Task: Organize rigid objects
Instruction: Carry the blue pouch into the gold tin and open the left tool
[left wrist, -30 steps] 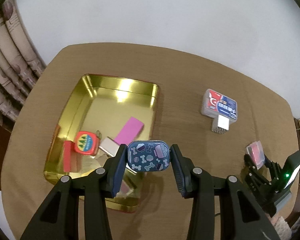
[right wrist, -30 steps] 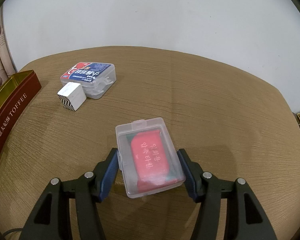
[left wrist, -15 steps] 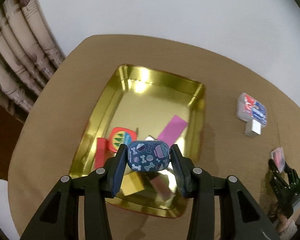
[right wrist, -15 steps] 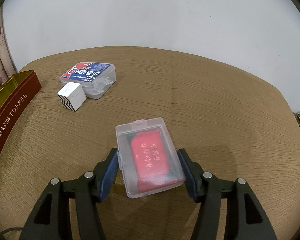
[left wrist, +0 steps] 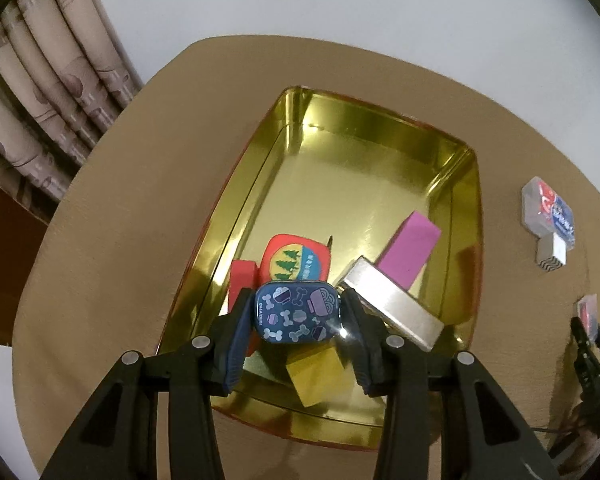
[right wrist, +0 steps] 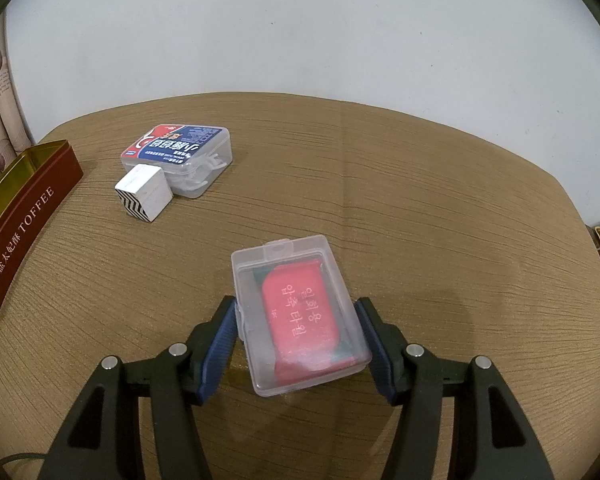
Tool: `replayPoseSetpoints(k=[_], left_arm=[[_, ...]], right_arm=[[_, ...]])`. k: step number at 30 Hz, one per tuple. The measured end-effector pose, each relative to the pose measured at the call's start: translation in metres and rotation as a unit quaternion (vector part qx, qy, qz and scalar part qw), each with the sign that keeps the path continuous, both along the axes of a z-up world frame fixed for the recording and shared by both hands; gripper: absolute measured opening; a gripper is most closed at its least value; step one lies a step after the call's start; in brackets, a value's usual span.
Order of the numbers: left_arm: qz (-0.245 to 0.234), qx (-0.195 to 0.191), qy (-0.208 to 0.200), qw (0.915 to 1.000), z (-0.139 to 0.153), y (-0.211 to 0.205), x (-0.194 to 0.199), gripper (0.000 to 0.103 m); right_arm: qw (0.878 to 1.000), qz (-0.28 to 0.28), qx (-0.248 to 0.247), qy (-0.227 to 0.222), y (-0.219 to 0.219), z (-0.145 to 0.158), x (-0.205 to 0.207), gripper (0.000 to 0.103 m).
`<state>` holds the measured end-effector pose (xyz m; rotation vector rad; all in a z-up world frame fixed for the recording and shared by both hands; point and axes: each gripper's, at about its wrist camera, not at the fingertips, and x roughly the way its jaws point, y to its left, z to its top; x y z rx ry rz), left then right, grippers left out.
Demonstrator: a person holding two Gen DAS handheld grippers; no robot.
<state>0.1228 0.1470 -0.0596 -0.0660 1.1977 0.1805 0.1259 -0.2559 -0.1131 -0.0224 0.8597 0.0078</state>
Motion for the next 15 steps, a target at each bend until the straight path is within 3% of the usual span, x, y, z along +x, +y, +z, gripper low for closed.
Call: replayPoseSetpoints(k=[6,15], left_arm=[[-0.009,0.007,0.009,0.9999,-0.011,-0.001,-0.003,0.04],[-0.039,0.049,0.006,0.998,-0.016,-0.013,-0.009,0.04]], right_arm=[[1.0,-0.001,0.0,0.0,0.0,0.0,0.0,0.06],[1.0,-0.001,0.0,0.0,0.0,0.0,0.0,0.06]])
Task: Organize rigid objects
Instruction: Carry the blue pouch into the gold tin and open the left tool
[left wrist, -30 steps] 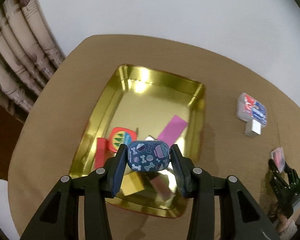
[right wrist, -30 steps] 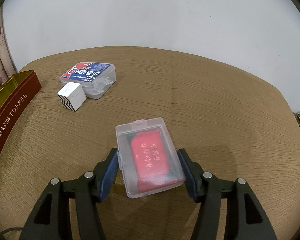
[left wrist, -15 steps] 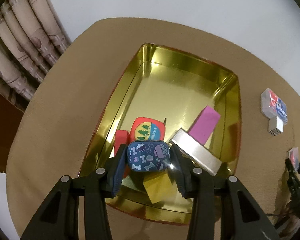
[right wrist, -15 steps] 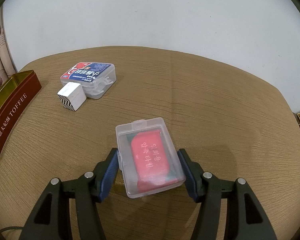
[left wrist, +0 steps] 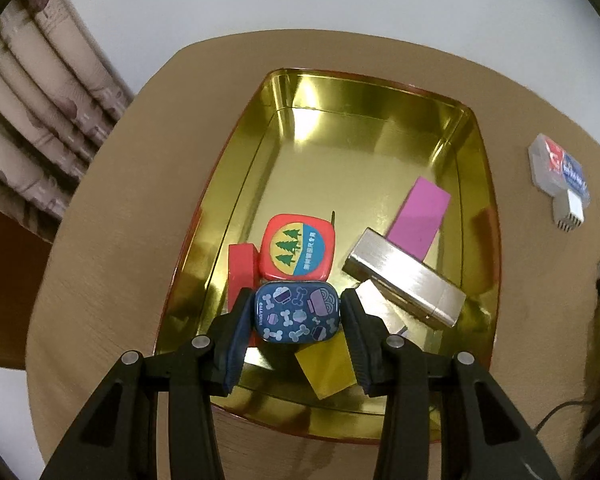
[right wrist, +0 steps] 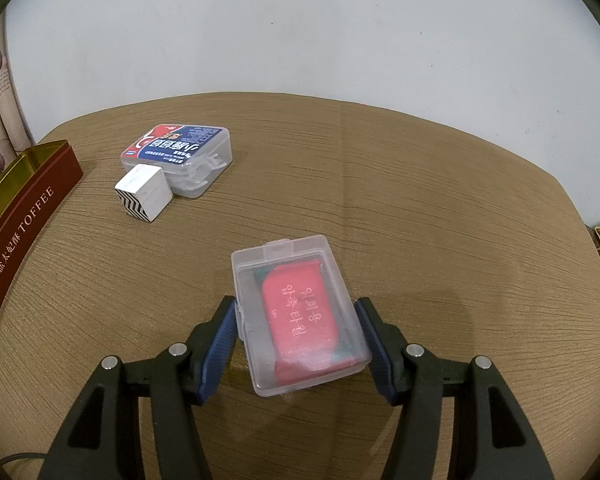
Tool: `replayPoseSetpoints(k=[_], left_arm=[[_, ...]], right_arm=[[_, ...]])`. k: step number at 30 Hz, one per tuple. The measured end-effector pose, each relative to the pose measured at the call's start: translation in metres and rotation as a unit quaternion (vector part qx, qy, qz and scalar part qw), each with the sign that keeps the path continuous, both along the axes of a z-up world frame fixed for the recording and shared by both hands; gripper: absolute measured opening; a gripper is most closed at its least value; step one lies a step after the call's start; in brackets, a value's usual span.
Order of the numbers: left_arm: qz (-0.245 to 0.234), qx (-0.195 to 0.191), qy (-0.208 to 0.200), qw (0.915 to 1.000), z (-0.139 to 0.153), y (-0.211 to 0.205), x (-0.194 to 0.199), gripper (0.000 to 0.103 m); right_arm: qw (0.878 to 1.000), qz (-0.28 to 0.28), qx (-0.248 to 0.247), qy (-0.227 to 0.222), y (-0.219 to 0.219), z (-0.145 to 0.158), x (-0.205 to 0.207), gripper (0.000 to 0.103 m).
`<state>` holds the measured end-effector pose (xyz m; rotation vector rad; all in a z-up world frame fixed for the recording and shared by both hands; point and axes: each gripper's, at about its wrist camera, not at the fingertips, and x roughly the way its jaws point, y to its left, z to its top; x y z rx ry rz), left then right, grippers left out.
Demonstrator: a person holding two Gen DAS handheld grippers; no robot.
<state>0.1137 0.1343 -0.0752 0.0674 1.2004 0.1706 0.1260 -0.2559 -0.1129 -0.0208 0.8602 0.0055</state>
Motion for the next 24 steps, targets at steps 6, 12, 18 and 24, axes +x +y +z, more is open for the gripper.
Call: replayPoseSetpoints(k=[6,12,18,24], left_arm=[[0.0,0.002,-0.004,1.0,-0.001,-0.002,0.0,0.04],[-0.001,0.01,-0.004,0.9999,-0.001,-0.006,0.0,0.042],[0.002,-0.008,-0.004,1.0,0.002,-0.002,-0.001,0.042],[-0.001,-0.019,-0.024,0.9995,0.014,-0.004,-0.006,0.044]], right_arm=[[1.0,0.0,0.0,0.0,0.0,0.0,0.0,0.06],[1.0,-0.001,0.0,0.0,0.0,0.0,-0.001,0.06],[1.0,-0.001,0.0,0.0,0.0,0.0,-0.001,0.06],[1.0,-0.001,-0.001,0.0,0.0,-0.001,-0.001,0.06]])
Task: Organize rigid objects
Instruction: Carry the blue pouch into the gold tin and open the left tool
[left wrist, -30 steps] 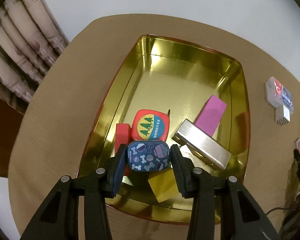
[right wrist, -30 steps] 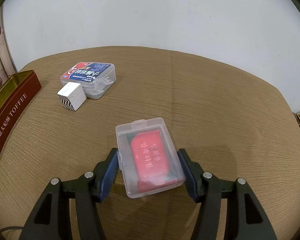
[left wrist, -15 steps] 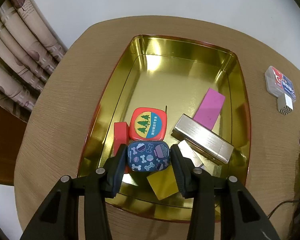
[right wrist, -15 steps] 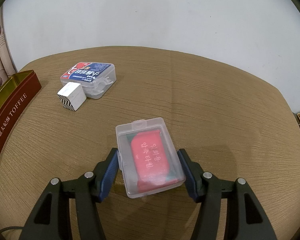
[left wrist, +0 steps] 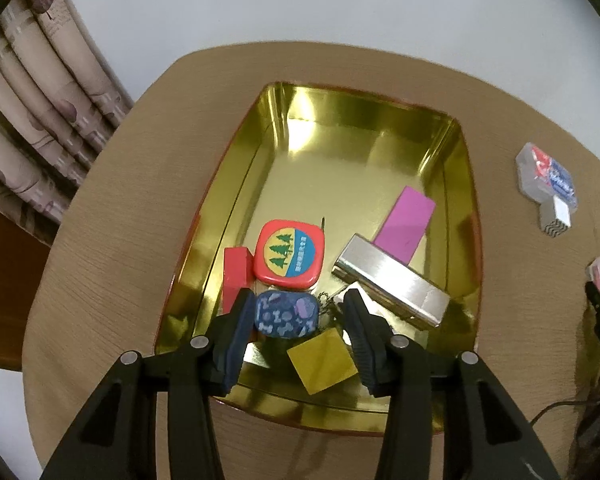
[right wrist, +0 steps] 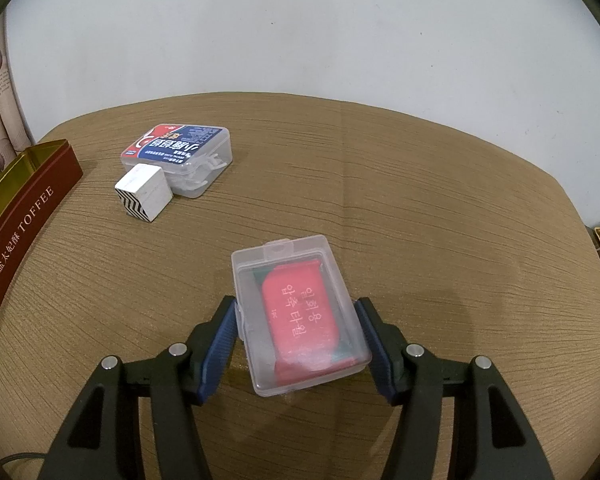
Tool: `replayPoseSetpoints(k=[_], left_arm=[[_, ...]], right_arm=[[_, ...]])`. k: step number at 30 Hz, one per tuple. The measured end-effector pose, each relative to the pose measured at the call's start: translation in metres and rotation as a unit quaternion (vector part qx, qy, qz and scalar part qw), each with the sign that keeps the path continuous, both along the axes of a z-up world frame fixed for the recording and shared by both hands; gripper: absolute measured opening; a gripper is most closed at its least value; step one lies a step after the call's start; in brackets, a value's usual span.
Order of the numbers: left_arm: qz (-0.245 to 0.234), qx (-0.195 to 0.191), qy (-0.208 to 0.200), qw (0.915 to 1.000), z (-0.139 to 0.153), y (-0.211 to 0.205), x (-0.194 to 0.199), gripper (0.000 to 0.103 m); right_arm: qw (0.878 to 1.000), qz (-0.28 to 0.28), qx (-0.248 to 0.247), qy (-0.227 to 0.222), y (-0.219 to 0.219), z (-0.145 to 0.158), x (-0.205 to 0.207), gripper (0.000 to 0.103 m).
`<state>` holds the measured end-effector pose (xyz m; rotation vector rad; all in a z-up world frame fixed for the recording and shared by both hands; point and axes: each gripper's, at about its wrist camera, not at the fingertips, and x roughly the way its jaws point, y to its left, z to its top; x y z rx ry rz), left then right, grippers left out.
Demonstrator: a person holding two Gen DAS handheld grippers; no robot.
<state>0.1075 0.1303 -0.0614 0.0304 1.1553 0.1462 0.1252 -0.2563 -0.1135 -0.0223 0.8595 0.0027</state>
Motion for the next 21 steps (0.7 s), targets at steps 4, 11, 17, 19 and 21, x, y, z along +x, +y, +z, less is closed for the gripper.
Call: replayPoseSetpoints(k=[4,11,17,19,21], left_arm=[[0.005,0.013,-0.028,0.9995,0.011,-0.001,-0.005,0.048],[0.01,0.039,-0.07,0.9967,0.02,-0.006,-0.03,0.054],[0.011,0.054,-0.092,0.9942,0.02,-0.003,-0.05,0.06],[0.012,0.06,-0.102,0.9929,0.02,-0.003,-0.056,0.061],[0.014,0.065,-0.106,0.9922,0.018,-0.002,-0.06,0.063]], right_arm=[[1.0,0.0,0.001,0.0,0.0,0.0,0.0,0.06],[1.0,-0.001,0.0,0.0,0.0,0.0,0.0,0.06],[1.0,-0.002,0.001,0.0,0.001,0.0,0.0,0.06],[1.0,-0.001,-0.001,0.0,0.001,0.0,0.001,0.06],[1.0,-0.004,-0.001,0.002,0.002,0.001,0.002,0.06]])
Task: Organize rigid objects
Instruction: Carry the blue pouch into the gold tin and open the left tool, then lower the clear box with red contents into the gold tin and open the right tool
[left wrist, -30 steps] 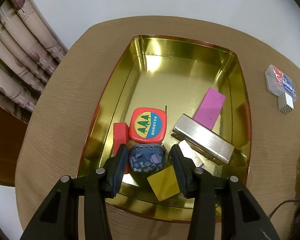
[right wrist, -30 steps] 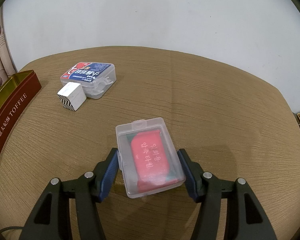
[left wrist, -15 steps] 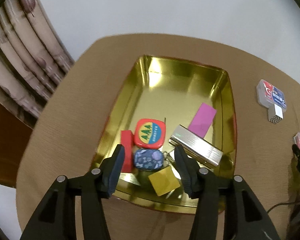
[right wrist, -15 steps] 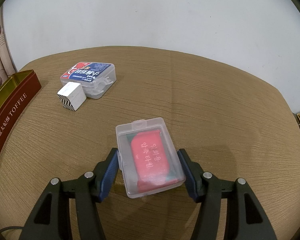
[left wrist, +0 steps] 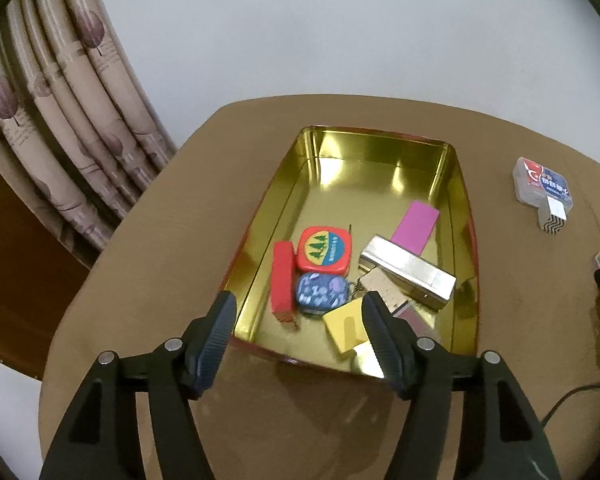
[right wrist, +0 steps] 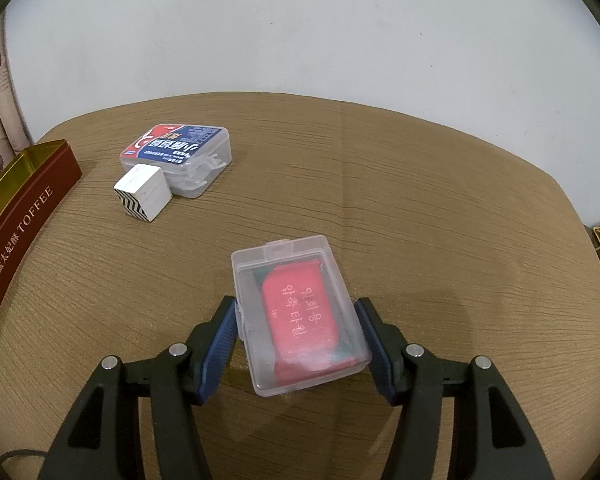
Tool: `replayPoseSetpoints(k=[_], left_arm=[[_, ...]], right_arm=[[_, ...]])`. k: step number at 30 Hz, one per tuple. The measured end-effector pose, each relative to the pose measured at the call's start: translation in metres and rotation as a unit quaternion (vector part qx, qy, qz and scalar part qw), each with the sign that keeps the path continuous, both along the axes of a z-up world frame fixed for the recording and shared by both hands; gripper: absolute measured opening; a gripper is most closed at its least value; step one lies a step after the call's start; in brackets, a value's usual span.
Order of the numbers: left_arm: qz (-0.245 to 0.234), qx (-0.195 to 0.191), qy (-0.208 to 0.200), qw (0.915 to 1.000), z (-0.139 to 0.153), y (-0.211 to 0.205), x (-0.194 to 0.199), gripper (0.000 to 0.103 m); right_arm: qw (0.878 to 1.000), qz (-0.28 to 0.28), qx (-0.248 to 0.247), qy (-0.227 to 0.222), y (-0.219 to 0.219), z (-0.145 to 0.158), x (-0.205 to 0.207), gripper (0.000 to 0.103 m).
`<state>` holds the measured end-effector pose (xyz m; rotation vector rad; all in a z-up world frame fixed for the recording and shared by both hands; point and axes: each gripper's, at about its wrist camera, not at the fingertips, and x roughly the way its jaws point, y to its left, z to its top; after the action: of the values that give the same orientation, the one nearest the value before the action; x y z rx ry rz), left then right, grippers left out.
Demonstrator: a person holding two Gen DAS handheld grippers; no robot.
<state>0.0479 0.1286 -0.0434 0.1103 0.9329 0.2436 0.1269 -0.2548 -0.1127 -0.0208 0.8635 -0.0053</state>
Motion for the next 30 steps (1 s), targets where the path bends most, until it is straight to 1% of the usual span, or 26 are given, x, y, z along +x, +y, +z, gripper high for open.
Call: replayPoseSetpoints(k=[2,4,7,8,10,13,14,15,17,21,27,28,30], left_arm=[[0.008,-0.005,-0.004,0.9999,-0.002,0.005,-0.004,0.064],[0.007,-0.016,-0.003,0.9998,-0.004,0.009,-0.005,0.065],[0.018,0.0,-0.014,0.9997,-0.007,0.013,-0.006,0.067],[0.021,0.002,-0.009,0.9997,-0.008,0.013,-0.005,0.067],[0.019,-0.005,-0.003,0.9998,-0.008,0.013,-0.003,0.068],[0.02,-0.011,-0.01,0.9997,-0.004,0.015,-0.004,0.071],[0.024,-0.011,-0.014,0.9996,-0.004,0.016,-0.005,0.075],[0.024,-0.012,-0.014,0.9995,-0.004,0.017,-0.006,0.077],[0.034,-0.014,-0.011,0.9993,-0.005,0.022,-0.005,0.077],[0.045,-0.04,-0.007,0.9982,-0.006,0.033,-0.003,0.078],[0.053,-0.047,-0.011,0.9974,-0.003,0.041,0.0,0.078],[0.051,-0.052,-0.015,0.9972,-0.001,0.043,-0.001,0.079],[0.057,-0.049,-0.019,0.997,0.0,0.048,0.0,0.081]], right_arm=[[1.0,-0.006,-0.008,0.001,0.003,0.001,0.001,0.06],[1.0,-0.012,-0.014,0.005,0.005,0.002,0.002,0.06],[1.0,-0.014,-0.021,0.012,0.008,0.003,0.003,0.06],[0.999,-0.015,-0.023,0.016,0.009,0.004,0.004,0.059],[0.999,-0.013,-0.033,0.021,0.014,0.007,0.004,0.059],[0.998,-0.008,-0.049,0.027,0.021,0.01,0.003,0.059],[0.998,-0.007,-0.049,0.028,0.023,0.012,0.003,0.059],[0.998,-0.007,-0.048,0.027,0.025,0.014,0.003,0.059],[0.999,-0.007,-0.044,0.026,0.03,0.018,0.002,0.059],[0.999,0.009,-0.039,0.025,0.042,0.026,-0.002,0.059],[0.998,0.032,-0.041,0.027,0.069,0.034,-0.008,0.059],[0.998,0.035,-0.038,0.028,0.075,0.034,-0.011,0.059],[0.998,0.044,-0.036,0.026,0.088,0.037,-0.015,0.059]])
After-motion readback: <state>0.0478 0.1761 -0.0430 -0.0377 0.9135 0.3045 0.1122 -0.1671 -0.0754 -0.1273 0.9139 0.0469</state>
